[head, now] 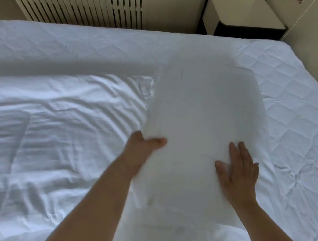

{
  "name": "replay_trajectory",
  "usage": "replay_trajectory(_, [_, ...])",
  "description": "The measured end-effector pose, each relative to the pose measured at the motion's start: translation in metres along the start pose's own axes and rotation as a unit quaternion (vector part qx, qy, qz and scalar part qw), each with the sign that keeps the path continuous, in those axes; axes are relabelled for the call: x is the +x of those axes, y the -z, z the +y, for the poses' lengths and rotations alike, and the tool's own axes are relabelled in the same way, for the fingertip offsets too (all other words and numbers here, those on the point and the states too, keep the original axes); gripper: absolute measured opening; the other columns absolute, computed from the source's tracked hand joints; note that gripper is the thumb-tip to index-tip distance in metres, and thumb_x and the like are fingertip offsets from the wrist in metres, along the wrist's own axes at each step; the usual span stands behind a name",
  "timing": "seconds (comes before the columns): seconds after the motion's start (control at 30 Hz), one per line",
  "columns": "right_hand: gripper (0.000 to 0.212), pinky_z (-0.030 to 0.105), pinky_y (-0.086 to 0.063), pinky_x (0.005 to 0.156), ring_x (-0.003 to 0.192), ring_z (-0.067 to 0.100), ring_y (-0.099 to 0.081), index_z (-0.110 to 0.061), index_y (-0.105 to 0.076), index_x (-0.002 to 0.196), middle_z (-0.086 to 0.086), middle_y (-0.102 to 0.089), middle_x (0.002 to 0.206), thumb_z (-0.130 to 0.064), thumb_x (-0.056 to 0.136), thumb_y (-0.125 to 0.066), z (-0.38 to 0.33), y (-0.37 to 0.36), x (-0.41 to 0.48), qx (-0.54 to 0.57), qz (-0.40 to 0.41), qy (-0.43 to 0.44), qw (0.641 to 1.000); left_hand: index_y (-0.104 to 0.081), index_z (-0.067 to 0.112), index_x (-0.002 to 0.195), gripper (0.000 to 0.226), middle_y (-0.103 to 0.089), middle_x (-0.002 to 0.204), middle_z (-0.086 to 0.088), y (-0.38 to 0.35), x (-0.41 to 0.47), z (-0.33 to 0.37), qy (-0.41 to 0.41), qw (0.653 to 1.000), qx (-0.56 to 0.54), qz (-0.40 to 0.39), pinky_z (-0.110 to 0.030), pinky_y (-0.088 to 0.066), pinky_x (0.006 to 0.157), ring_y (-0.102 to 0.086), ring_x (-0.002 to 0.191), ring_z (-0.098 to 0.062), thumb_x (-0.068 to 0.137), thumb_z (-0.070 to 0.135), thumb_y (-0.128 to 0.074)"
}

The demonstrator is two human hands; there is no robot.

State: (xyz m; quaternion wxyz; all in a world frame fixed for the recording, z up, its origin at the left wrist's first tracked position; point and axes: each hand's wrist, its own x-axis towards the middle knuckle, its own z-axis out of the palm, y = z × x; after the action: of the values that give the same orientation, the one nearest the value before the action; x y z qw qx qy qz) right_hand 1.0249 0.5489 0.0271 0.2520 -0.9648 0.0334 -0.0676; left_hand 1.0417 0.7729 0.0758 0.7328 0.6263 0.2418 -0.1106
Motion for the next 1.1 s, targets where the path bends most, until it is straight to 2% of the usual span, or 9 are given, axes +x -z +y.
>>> replay_trajectory(0.13, [0.077, 0.031, 0.005, 0.111, 0.138, 0.015, -0.013, -0.022, -0.024, 0.14, -0.002, -0.018, 0.149, -0.059, 0.073, -0.029, -0.056, -0.002, 0.015, 0.054, 0.008, 0.118, 0.992, -0.063, 0.018, 0.074, 0.019, -0.067, 0.053, 0.01, 0.065, -0.044, 0.047, -0.128, 0.986, 0.057, 0.085, -0.015, -0.051, 0.046, -0.063, 0.047, -0.002, 0.073, 0.001, -0.071])
replay_trajectory(0.23, [0.059, 0.032, -0.007, 0.106, 0.128, 0.02, -0.031, -0.021, -0.042, 0.133, 0.004, -0.048, 0.137, -0.057, 0.091, -0.02, -0.074, -0.032, 0.006, -0.048, -0.047, 0.202, 0.977, -0.062, 0.016, 0.075, 0.028, -0.066, 0.05, 0.009, 0.127, -0.06, 0.012, -0.033, 0.99, 0.105, 0.092, -0.019, -0.05, 0.047, -0.065, 0.053, -0.008, 0.059, 0.013, -0.085])
replay_trajectory(0.33, [0.056, 0.037, -0.007, 0.105, 0.12, 0.023, -0.042, -0.024, -0.042, 0.122, 0.006, -0.062, 0.123, -0.052, 0.095, -0.002, -0.067, -0.071, -0.015, -0.173, -0.131, 0.224, 0.95, -0.058, 0.016, 0.095, 0.058, -0.064, 0.077, 0.014, 0.158, -0.059, -0.037, 0.12, 0.975, 0.179, 0.046, -0.025, -0.04, 0.075, -0.057, 0.091, -0.016, 0.045, 0.041, -0.072])
replay_trajectory(0.5, [0.049, 0.042, -0.021, 0.096, 0.114, 0.018, -0.039, -0.021, -0.044, 0.119, 0.007, -0.066, 0.116, -0.044, 0.076, -0.034, -0.065, -0.088, -0.02, -0.229, -0.108, 0.226, 0.941, -0.05, 0.016, 0.125, 0.061, -0.062, 0.1, 0.007, 0.164, -0.011, -0.047, 0.054, 0.995, 0.002, 0.088, -0.028, -0.044, 0.084, -0.058, 0.099, -0.014, 0.074, 0.046, -0.063])
replay_trajectory(0.63, [0.045, 0.039, -0.017, 0.102, 0.114, 0.015, -0.04, -0.024, -0.044, 0.118, 0.003, -0.064, 0.12, -0.046, 0.081, -0.033, -0.057, -0.082, -0.024, -0.214, -0.11, 0.229, 0.943, -0.035, 0.022, 0.139, 0.103, -0.058, 0.123, -0.001, 0.163, 0.042, -0.017, 0.084, 0.993, 0.02, 0.08, -0.033, -0.049, 0.085, -0.06, 0.103, -0.019, 0.054, 0.075, -0.058])
replay_trajectory(0.77, [0.054, 0.022, 0.003, 0.112, 0.125, 0.016, -0.03, -0.027, -0.04, 0.125, -0.007, -0.026, 0.147, -0.056, 0.094, -0.006, -0.062, -0.085, -0.022, -0.139, -0.096, 0.199, 0.965, -0.052, 0.004, 0.125, 0.058, -0.061, 0.115, -0.014, 0.145, 0.085, 0.004, 0.075, 0.98, 0.107, 0.15, -0.031, -0.046, 0.083, -0.059, 0.1, -0.029, 0.08, 0.039, -0.066])
replay_trajectory(0.83, [0.06, 0.021, -0.002, 0.111, 0.123, 0.02, -0.032, -0.018, -0.04, 0.126, 0.003, -0.033, 0.142, -0.059, 0.093, -0.01, -0.069, -0.082, -0.008, -0.084, -0.021, 0.163, 0.983, -0.057, -0.002, 0.115, 0.04, -0.062, 0.102, -0.015, 0.136, 0.099, 0.003, 0.058, 0.967, 0.178, 0.175, -0.028, -0.041, 0.076, -0.057, 0.093, -0.03, 0.085, 0.022, -0.064])
replay_trajectory(0.97, [0.07, 0.036, -0.008, 0.107, 0.122, 0.03, -0.03, -0.005, -0.033, 0.131, 0.03, -0.048, 0.13, -0.06, 0.092, -0.011, -0.092, -0.094, 0.053, -0.071, 0.066, 0.085, 0.992, -0.059, -0.002, 0.107, 0.045, -0.056, 0.08, -0.006, 0.149, 0.099, 0.012, 0.075, 0.92, 0.378, 0.074, -0.027, -0.04, 0.065, -0.053, 0.074, -0.021, 0.086, 0.038, -0.06])
replay_trajectory(1.1, [0.097, 0.042, 0.027, 0.102, 0.141, 0.037, -0.015, -0.021, 0.004, 0.144, 0.023, -0.016, 0.152, -0.071, 0.066, 0.032, -0.101, -0.138, 0.091, -0.221, -0.11, 0.108, 0.963, -0.063, 0.005, 0.102, 0.058, -0.06, 0.094, -0.009, 0.176, 0.109, 0.04, 0.075, 0.866, 0.487, 0.088, -0.028, -0.037, 0.076, -0.055, 0.091, -0.025, 0.083, 0.058, -0.047])
